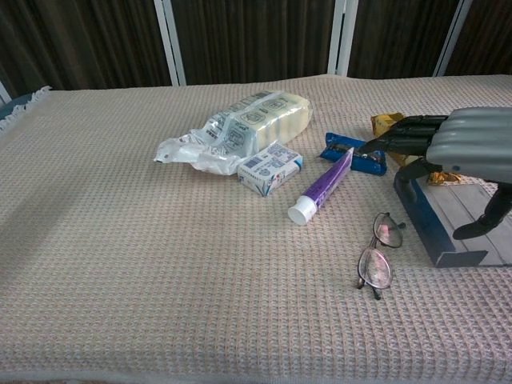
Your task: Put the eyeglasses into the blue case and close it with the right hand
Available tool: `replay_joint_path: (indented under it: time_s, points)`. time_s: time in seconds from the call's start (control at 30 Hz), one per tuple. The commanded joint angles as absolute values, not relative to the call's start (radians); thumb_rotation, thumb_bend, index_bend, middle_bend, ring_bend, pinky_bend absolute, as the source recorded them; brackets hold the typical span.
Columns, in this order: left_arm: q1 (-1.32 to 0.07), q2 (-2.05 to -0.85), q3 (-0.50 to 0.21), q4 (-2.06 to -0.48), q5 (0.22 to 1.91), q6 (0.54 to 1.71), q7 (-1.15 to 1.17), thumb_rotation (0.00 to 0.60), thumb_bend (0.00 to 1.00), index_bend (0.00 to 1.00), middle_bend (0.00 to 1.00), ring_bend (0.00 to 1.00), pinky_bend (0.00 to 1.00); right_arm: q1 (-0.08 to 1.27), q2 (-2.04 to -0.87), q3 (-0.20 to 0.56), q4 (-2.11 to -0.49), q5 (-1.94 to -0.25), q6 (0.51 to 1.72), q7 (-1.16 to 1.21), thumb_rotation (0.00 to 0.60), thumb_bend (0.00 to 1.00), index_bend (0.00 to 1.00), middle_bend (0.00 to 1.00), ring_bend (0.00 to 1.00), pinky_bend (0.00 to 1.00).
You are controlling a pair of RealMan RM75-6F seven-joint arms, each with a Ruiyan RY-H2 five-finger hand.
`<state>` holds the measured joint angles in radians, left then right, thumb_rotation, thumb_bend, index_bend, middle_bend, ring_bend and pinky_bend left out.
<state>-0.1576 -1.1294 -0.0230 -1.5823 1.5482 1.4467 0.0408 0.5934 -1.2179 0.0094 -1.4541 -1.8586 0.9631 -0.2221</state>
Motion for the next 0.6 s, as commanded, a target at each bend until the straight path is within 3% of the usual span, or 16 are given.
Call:
replay_joint_path:
  time_s: [0.03, 0.6]
  points:
    - [-0.161, -1.128, -0.025, -1.583, 1.541, 1.439, 0.041, 0.600, 0.38, 0.00, 0.00, 0.00, 0.13, 0.626, -1.237, -0.004, -1.428, -1.880, 0.930, -0.247, 0.600, 0.28, 0.59, 0.00, 0.00, 0.00]
    - [-0.161, -1.126, -0.023, -1.586, 1.544, 1.439, 0.041, 0.600, 0.38, 0.00, 0.00, 0.00, 0.13, 0.711, -1.336, -0.016, -1.374, -1.848, 0.867, -0.305, 0.600, 0.40, 0.58, 0.00, 0.00, 0.00]
